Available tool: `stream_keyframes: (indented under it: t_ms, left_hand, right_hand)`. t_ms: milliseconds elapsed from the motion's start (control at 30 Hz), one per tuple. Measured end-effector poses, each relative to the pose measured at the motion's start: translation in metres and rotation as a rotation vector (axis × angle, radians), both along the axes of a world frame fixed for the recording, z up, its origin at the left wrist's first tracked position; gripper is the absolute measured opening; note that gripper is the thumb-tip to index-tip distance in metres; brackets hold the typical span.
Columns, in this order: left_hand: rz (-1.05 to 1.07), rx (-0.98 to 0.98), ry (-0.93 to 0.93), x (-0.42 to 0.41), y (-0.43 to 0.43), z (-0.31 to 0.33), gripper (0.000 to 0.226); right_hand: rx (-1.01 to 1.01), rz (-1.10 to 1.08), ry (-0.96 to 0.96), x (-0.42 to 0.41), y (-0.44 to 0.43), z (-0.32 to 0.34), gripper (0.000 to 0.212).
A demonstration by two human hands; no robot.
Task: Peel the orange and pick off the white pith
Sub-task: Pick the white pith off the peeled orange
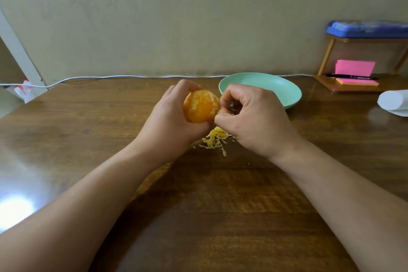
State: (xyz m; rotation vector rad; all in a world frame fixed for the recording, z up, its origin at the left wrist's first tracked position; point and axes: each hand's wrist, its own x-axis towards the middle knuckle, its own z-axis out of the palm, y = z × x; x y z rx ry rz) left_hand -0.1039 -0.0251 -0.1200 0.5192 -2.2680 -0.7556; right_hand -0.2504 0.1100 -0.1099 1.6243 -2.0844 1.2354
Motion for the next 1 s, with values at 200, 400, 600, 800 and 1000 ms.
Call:
stream_keyframes:
  t_ms: [200,400,600,800,1000]
  left_hand:
    - [0.001,0.043,0.021,0.003,-0.002,0.003,0.068]
    - [0.014,0.14,0.013,0.004,-0.007,0.004,0.069]
    - [0.057,0.081,-0.024,0.005,-0.016,0.002,0.072]
    - [0.082,0.065,-0.014,0.006,-0.019,0.002,0.07]
    - [0.096,0.177,-0.012,0.007,-0.021,0.003,0.071]
  right_hand:
    - [-0.016,-0.039,-0.064,-0.012,0.002,0.001,0.012]
    - [0.037,-0.037,-0.056,-0.018,0.008,0.009,0.026]
    - [0.294,-0.096,0.137,-0.018,0.006,0.003,0.031]
    - [0.432,-0.052,0.223,-0.011,0.004,0.005,0.018]
    - [0.225,0.14,-0.963,-0.019,-0.002,0.011,0.061]
